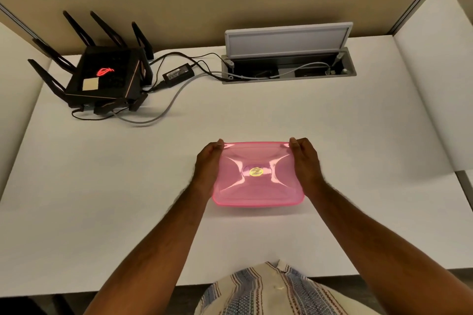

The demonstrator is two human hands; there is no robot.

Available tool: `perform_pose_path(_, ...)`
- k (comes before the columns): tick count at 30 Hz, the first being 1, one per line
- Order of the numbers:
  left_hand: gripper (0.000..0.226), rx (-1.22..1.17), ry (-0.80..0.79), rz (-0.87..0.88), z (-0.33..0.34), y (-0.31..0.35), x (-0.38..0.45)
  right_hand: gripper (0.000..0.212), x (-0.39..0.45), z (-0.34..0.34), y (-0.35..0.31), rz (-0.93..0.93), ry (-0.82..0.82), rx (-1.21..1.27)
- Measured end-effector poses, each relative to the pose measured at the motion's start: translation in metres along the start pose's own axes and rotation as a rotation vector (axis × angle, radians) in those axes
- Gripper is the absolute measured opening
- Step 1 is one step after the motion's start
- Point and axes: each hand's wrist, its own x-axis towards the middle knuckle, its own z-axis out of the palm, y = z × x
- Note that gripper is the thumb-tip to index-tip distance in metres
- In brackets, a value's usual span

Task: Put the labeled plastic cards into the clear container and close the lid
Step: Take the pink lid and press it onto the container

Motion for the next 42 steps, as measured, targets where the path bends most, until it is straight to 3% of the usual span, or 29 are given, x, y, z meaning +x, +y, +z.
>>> perform_pose_path(6, 0.022, 0.081, 0.0, 0.051, 0.002, 0.013, -0.006, 0.037, 0.004, -0.001, 0.004, -0.034, -0.021, -0.064)
perform_pose_path(11, 0.017, 0.685, -0.039, 0.462, 0.012, 0.037, 0.0, 0.023, 0.01, -0.002, -0.009, -0.205, -0.153, -0.45)
perform_pose_path(14, 0.028, 0.962, -0.133, 0.524, 0.033, 0.051, -0.002, 0.027, 0.016, 0.005, -0.026, -0.324, -0.195, -0.714)
perform_pose_path(16, 0.032, 1.019, -0.179, 0.491, 0.044, 0.053, -0.001, 0.03, 0.021, 0.012, -0.033, -0.297, -0.25, -0.797)
perform_pose_path(23, 0.031, 1.024, -0.142, 0.335, 0.057, 0.053, 0.009, 0.033, 0.024, 0.018, -0.033, -0.118, -0.231, -0.687)
perform_pose_path(28, 0.029, 1.002, -0.1, 0.387, 0.057, 0.05, 0.007, 0.032, 0.025, 0.017, -0.036, -0.127, -0.23, -0.673)
perform_pose_path(32, 0.027, 0.977, -0.082, 0.451, 0.051, 0.045, 0.001, 0.019, 0.018, 0.011, -0.031, -0.233, -0.208, -0.635)
perform_pose_path(35, 0.031, 0.981, -0.056, 0.503, 0.04, 0.04, -0.007, 0.037, 0.007, 0.0, -0.02, -0.281, -0.117, -0.516)
perform_pose_path(38, 0.046, 0.907, 0.037, 0.515, 0.022, 0.03, -0.019, 0.054, -0.008, -0.011, -0.004, -0.133, -0.069, -0.389)
perform_pose_path(42, 0.065, 0.703, 0.101, 0.367, -0.005, 0.005, -0.045, 0.058, -0.036, -0.023, 0.016, 0.027, -0.098, -0.175)
